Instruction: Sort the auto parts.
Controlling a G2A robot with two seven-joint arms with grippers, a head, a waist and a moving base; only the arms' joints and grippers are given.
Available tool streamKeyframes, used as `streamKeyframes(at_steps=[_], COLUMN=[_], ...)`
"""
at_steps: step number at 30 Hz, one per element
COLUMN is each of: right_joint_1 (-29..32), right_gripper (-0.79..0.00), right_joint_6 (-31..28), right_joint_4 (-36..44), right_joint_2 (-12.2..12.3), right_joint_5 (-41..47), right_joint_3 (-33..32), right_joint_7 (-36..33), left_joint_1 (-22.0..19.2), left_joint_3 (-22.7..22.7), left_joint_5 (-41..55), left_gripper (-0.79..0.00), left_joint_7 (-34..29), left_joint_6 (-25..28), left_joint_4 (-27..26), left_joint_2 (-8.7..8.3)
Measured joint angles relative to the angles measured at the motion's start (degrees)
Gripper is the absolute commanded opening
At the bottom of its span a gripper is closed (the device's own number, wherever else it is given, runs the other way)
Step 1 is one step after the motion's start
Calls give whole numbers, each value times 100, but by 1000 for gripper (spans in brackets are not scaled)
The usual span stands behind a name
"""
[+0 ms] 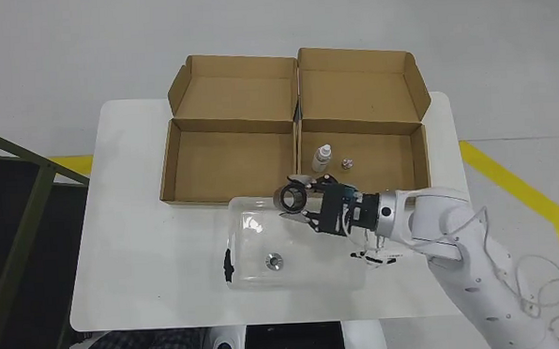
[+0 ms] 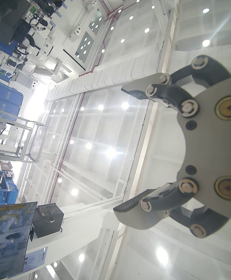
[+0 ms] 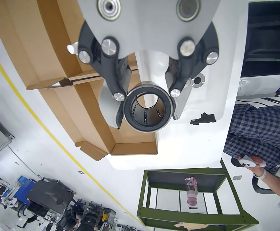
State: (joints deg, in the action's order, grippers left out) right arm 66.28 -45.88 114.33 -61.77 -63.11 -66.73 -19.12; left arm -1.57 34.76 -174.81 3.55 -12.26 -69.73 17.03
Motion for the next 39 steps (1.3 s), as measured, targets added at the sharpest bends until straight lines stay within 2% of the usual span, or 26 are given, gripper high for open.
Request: streamKeyframes(at_steps=[25,31,39], right_joint_1=[257,173,-238], right_gripper=[-785,-785,-785], right_joint_6=[-151,-138,-30], right_joint_4=[354,273,-220], right_joint_2=[126,117,35], right_joint_5=[425,386,229], right_joint_3=[-625,-466,99], right_joint_7=[272,285,266], left_joint_1=[0,0,0], left_joint_3=[0,0,0], left_joint_5=[0,0,0], left_gripper=[0,0,0], left_joint_7=[0,0,0], left_joint_6=[0,0,0], left_joint_4=[0,0,0], left_joint_2=[0,0,0])
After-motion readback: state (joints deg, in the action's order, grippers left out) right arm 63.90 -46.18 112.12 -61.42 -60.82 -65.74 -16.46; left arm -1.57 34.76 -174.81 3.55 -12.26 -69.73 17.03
